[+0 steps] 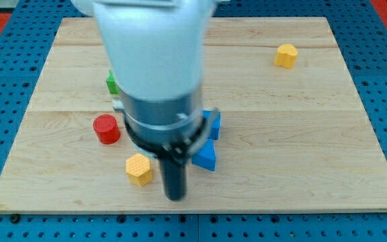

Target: Push yellow hexagon into blue cube

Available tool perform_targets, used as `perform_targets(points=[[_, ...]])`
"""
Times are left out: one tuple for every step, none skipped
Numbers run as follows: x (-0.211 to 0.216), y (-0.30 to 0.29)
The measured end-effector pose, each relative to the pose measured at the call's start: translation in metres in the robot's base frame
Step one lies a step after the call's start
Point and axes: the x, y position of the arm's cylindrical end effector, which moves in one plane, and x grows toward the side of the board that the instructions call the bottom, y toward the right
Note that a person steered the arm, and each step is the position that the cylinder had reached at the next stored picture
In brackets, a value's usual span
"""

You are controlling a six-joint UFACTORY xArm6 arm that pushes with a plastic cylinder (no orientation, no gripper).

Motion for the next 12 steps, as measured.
perform_targets(points=[[0.001,-0.061],[0.000,-0.104],[-0.010,-0.035],[-0.014,-0.043],[-0.014,-0.075],[-0.031,-0.068],[-0.050,-0.092],[-0.055,-0.094],[-0.076,-0.094],[-0.106,-0.078],[-0.112,-0.033],[-0.124,-0.028]])
